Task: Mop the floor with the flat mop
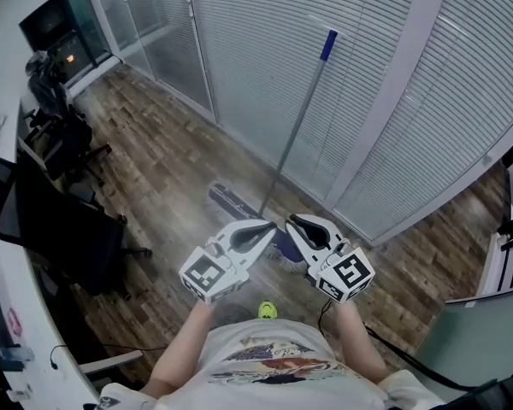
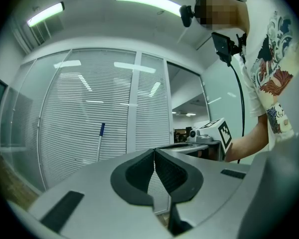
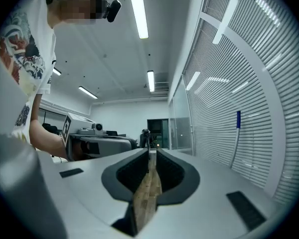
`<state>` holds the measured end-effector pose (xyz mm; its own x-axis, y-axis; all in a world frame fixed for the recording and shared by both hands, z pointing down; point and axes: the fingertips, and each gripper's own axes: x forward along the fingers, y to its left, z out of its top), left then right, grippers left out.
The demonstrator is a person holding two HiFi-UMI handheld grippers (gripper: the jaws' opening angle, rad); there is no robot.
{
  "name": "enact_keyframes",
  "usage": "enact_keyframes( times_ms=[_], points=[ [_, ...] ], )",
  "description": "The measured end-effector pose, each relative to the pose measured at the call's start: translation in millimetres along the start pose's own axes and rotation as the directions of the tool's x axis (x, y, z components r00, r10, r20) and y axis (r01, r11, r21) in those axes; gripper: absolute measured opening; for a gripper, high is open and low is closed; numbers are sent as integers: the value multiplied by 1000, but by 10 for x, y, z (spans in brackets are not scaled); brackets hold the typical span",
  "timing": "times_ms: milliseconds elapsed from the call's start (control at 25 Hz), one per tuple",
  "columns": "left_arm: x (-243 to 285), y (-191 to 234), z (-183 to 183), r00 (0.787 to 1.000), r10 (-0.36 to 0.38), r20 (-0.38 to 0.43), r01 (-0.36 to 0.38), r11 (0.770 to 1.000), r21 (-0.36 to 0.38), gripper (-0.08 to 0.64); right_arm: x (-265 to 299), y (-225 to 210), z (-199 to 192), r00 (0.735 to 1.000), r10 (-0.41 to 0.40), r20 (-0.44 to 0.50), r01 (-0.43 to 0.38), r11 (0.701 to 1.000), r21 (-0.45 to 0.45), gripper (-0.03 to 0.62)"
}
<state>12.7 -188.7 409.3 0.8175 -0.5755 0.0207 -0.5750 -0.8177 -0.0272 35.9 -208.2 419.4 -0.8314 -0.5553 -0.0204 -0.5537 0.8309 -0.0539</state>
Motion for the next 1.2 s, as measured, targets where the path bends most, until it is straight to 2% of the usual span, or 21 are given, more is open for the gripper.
enact_keyframes(
  times_ms=[320, 520, 840, 1200],
  points=[
    [177, 302, -101, 1000, 19, -24, -20, 999, -28, 12, 215, -288, -45, 1000, 19, -12, -19, 1000, 12, 41],
    [291, 543, -222, 999, 2, -33, -3, 999, -42, 12, 377, -500, -93, 1000, 3, -18, -3, 1000, 26, 41],
    [560, 1138, -178, 999, -38, 0, 38, 999, -38, 12, 820, -908, -64, 999, -29, -31, 29, 999, 14, 41],
    [1007, 2116, -82, 994, -106, 18, 106, 994, -32, 12, 1589, -1611, 72, 995, -88, -39, 87, 996, -5, 41]
  ],
)
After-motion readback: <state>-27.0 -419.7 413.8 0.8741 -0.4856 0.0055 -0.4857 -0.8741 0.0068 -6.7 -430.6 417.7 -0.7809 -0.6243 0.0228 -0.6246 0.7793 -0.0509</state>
